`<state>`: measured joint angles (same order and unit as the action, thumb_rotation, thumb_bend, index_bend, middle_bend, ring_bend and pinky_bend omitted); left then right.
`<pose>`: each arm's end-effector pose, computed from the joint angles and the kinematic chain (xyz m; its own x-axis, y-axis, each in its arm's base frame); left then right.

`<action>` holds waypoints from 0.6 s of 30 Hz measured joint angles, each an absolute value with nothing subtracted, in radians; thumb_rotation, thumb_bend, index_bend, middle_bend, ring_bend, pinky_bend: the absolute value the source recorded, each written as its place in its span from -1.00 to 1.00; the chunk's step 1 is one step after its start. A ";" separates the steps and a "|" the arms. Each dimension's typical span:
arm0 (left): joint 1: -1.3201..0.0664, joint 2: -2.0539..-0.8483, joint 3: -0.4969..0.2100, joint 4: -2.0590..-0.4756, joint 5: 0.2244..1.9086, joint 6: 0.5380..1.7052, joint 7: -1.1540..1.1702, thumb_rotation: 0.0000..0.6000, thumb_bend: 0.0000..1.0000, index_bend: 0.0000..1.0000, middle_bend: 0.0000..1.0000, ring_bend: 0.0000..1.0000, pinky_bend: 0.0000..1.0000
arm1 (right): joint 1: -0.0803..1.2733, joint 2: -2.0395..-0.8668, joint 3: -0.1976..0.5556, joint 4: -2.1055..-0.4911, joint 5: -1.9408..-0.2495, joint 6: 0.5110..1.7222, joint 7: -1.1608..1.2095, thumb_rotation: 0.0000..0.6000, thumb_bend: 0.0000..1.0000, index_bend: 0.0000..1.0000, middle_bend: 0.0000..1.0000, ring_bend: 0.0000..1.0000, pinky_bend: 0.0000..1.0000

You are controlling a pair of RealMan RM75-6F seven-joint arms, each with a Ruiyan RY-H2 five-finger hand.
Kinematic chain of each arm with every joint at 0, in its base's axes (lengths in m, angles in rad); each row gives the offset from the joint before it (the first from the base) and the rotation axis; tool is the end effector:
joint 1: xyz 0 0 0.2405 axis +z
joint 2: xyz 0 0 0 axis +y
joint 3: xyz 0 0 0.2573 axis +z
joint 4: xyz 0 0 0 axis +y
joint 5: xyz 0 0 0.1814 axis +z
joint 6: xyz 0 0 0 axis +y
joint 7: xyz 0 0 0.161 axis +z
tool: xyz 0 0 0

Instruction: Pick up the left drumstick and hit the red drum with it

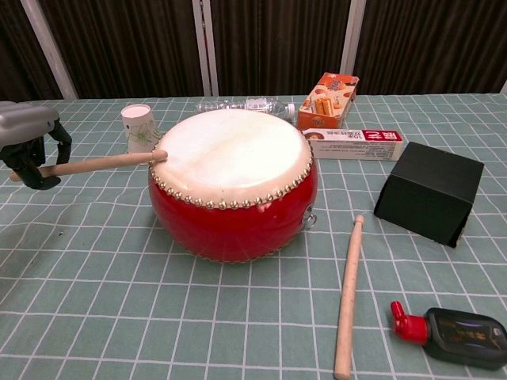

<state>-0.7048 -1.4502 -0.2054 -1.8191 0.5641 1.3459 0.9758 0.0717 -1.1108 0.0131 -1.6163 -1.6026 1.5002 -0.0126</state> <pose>-0.1863 0.3314 0.0611 0.6202 0.2938 0.7273 0.7574 0.0172 -0.6528 -0.2901 -0.1843 0.1781 0.4187 -0.0271 0.9077 -0.9048 -0.0982 0.4144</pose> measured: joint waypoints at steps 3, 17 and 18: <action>-0.696 -1.440 -0.219 -1.834 0.580 1.357 0.938 1.00 0.01 0.51 1.00 1.00 0.91 | 0.071 -1.111 0.013 -1.615 -1.601 1.501 -0.014 1.00 -0.50 -1.00 -1.00 -1.00 -0.77; -0.541 -1.258 -0.087 -1.946 1.174 1.393 0.498 1.00 0.00 0.52 1.00 1.00 0.91 | 0.072 -1.109 0.013 -1.622 -1.591 1.490 -0.020 1.00 -0.50 -1.00 -1.00 -1.00 -0.77; -0.530 -1.249 -0.069 -1.938 1.185 1.384 0.484 1.00 0.00 0.51 1.00 1.00 0.91 | 0.072 -1.109 0.014 -1.623 -1.590 1.490 -0.022 1.00 -0.50 -1.00 -1.00 -1.00 -0.77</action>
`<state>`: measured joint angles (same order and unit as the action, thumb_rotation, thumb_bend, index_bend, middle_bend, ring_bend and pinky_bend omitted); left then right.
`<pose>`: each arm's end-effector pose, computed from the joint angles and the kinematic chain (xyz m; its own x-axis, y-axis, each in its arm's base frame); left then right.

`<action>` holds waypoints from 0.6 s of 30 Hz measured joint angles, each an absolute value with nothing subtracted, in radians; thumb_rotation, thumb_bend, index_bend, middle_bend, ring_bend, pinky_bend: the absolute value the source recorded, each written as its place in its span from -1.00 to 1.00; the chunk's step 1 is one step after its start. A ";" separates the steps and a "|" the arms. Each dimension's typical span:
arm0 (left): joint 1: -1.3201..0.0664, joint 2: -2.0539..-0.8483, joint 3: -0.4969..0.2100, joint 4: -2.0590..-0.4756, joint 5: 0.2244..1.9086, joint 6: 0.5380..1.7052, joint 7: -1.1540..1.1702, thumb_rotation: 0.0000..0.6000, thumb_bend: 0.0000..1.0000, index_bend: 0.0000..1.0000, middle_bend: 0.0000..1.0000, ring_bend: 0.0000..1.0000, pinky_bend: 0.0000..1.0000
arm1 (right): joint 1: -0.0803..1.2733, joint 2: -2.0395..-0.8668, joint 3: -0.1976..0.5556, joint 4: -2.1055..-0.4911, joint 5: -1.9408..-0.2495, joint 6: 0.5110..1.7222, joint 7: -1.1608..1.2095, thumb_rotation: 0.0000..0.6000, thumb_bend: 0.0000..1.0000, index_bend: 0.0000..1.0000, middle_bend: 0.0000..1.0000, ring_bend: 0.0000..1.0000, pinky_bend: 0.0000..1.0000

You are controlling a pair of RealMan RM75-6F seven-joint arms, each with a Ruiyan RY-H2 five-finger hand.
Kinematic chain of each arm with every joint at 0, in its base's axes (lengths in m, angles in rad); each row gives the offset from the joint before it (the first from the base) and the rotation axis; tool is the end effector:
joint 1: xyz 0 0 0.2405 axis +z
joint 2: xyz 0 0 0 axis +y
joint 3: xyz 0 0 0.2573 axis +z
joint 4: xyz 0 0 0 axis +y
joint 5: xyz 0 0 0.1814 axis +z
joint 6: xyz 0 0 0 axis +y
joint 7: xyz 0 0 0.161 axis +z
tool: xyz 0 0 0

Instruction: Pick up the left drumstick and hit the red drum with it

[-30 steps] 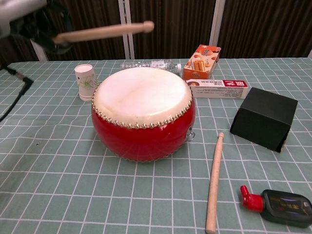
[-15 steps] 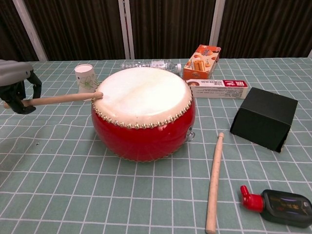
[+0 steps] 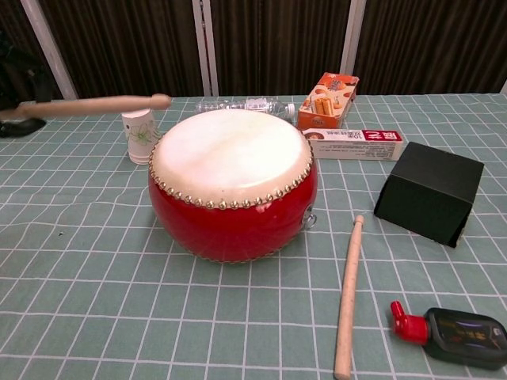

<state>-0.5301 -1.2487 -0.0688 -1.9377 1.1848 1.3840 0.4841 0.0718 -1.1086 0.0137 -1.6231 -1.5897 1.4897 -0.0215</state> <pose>-0.1693 0.2861 0.1182 0.4226 0.0558 0.9046 0.8892 -0.2187 -0.4019 -0.2915 -0.1845 0.1777 0.4224 -0.0367 0.9057 -0.9042 -0.0862 0.4182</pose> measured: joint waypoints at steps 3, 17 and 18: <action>-0.508 -1.235 -0.031 -1.893 1.202 1.354 0.458 1.00 -0.01 0.50 1.00 1.00 0.91 | 0.072 -1.110 0.014 -1.623 -1.589 1.489 -0.026 1.00 -0.50 -1.00 -1.00 -1.00 -0.77; -0.514 -1.318 0.035 -1.658 1.208 1.143 0.464 1.00 -0.15 0.40 0.89 0.74 0.72 | 0.074 -1.109 0.016 -1.630 -1.582 1.482 -0.031 1.00 -0.50 -1.00 -1.00 -1.00 -0.77; -0.515 -1.329 0.032 -1.652 1.202 1.140 0.470 1.00 -0.15 0.37 0.85 0.70 0.70 | 0.074 -1.109 0.016 -1.629 -1.582 1.482 -0.030 1.00 -0.50 -1.00 -1.00 -1.00 -0.77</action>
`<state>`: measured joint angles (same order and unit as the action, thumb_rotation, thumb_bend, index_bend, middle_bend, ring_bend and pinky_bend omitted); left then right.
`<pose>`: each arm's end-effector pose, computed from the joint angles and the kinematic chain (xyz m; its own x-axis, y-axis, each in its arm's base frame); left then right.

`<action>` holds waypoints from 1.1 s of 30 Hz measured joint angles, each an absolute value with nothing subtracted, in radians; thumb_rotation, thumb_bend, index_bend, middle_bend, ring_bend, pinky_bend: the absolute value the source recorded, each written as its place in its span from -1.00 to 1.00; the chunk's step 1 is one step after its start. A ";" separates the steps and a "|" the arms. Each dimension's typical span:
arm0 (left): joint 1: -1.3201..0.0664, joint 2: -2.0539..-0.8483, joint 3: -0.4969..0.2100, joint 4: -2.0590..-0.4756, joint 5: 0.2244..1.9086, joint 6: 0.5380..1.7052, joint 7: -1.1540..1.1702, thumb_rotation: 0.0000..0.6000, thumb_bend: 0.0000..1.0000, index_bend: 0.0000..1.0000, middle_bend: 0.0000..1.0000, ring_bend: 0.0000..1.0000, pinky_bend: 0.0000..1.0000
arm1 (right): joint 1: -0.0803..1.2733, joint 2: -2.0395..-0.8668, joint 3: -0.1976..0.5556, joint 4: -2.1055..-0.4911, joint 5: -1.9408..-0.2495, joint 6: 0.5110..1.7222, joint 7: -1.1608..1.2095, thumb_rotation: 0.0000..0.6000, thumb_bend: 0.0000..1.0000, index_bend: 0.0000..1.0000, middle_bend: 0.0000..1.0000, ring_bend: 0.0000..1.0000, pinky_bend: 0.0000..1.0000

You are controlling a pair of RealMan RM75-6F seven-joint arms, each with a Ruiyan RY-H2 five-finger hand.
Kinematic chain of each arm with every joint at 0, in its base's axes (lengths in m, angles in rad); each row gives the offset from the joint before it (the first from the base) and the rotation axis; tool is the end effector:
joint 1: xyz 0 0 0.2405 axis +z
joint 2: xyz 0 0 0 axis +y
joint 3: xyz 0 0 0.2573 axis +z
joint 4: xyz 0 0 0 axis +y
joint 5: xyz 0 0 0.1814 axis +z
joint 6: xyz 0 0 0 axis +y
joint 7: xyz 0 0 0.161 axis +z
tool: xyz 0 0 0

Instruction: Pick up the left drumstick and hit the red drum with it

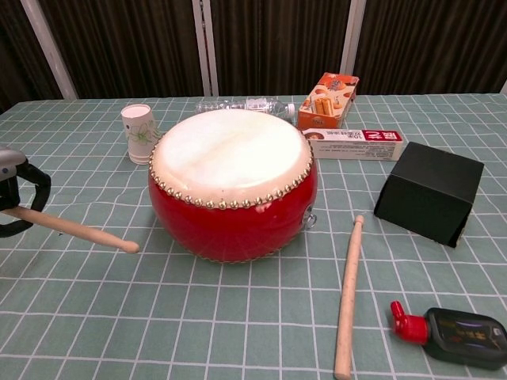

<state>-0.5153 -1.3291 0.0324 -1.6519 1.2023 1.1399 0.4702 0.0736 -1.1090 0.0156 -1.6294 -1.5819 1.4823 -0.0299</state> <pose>-0.2349 0.2804 0.0609 0.6217 0.2653 0.7369 0.7805 -0.2885 -0.5546 -0.2915 -0.1853 0.1768 0.4238 -0.0414 0.9048 -0.9040 -0.0809 0.4197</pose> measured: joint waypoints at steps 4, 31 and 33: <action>-0.522 -1.373 0.016 -1.633 1.178 1.132 0.503 1.00 -0.28 0.07 0.53 0.37 0.57 | 0.074 -1.109 0.016 -1.629 -1.582 1.481 -0.028 1.00 -0.50 -1.00 -1.00 -1.00 -0.77; -0.446 -1.234 0.017 -1.765 1.244 1.273 0.468 1.00 -0.98 -0.99 -0.98 -1.00 -0.87 | 0.076 -1.108 0.014 -1.622 -1.583 1.476 -0.041 1.00 -0.50 -1.00 -1.00 -1.00 -0.77; -0.416 -1.207 0.023 -1.776 1.281 1.314 0.404 1.00 -1.00 -1.00 -1.00 -1.00 -1.00 | 0.077 -1.109 0.014 -1.621 -1.586 1.478 -0.045 1.00 -0.50 -1.00 -1.00 -1.00 -0.77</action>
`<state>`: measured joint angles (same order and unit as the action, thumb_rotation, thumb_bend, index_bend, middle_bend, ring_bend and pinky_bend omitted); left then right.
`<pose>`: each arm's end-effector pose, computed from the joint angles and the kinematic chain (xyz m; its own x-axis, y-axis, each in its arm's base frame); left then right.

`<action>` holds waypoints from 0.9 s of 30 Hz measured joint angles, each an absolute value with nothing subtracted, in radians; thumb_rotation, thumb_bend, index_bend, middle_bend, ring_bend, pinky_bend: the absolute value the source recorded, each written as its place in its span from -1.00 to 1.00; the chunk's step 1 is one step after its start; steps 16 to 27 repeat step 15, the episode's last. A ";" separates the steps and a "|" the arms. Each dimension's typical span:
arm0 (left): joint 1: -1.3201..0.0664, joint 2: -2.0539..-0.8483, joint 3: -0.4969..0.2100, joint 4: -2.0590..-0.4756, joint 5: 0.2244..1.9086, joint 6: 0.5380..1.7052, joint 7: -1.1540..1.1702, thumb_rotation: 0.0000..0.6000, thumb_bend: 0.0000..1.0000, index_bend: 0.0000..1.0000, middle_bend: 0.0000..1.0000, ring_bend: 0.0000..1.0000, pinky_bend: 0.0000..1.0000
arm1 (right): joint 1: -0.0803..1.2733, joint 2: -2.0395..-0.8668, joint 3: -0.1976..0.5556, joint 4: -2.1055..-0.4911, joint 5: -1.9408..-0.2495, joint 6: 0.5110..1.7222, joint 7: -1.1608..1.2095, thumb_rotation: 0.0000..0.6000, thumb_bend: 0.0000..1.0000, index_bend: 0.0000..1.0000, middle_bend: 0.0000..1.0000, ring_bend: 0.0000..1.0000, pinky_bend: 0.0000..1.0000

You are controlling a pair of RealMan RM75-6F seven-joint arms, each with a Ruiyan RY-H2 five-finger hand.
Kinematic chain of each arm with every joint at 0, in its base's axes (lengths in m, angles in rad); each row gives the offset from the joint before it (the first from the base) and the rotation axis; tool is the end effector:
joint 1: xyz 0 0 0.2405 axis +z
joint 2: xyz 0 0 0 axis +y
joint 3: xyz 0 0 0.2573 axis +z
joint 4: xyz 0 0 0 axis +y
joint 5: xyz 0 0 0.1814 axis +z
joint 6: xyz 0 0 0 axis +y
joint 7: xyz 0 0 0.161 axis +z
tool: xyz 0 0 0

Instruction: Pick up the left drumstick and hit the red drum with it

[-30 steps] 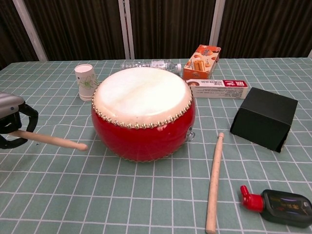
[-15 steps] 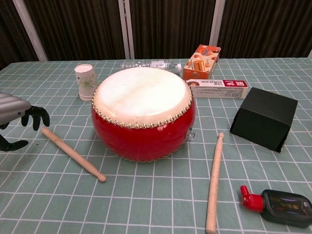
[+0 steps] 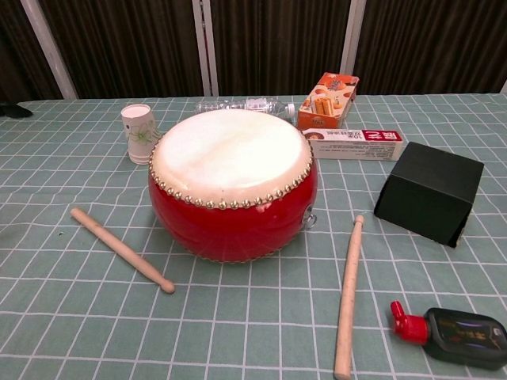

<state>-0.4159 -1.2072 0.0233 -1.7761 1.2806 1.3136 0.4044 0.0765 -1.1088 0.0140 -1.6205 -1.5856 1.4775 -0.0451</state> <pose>-0.2353 0.2612 0.1163 0.5505 0.1486 0.8215 0.8312 -0.1892 -0.5227 -0.2925 -0.1859 0.1763 0.4464 -0.0445 0.8937 -0.8929 -0.0876 0.4416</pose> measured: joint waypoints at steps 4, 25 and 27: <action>-0.335 -1.138 0.050 -1.787 1.379 1.417 0.264 1.00 -1.00 -1.00 -1.00 -1.00 -1.00 | 0.075 -1.114 0.013 -1.613 -1.596 1.487 -0.052 1.00 -0.50 -1.00 -1.00 -1.00 -0.77; -0.142 -1.079 0.118 -1.644 1.507 1.601 0.008 1.00 -1.00 -1.00 -1.00 -1.00 -1.00 | 0.078 -1.129 0.015 -1.604 -1.605 1.493 -0.073 1.00 -0.50 -1.00 -1.00 -1.00 -0.77; -0.142 -1.079 0.118 -1.644 1.507 1.601 0.008 1.00 -1.00 -1.00 -1.00 -1.00 -1.00 | 0.078 -1.129 0.015 -1.604 -1.605 1.493 -0.073 1.00 -0.50 -1.00 -1.00 -1.00 -0.77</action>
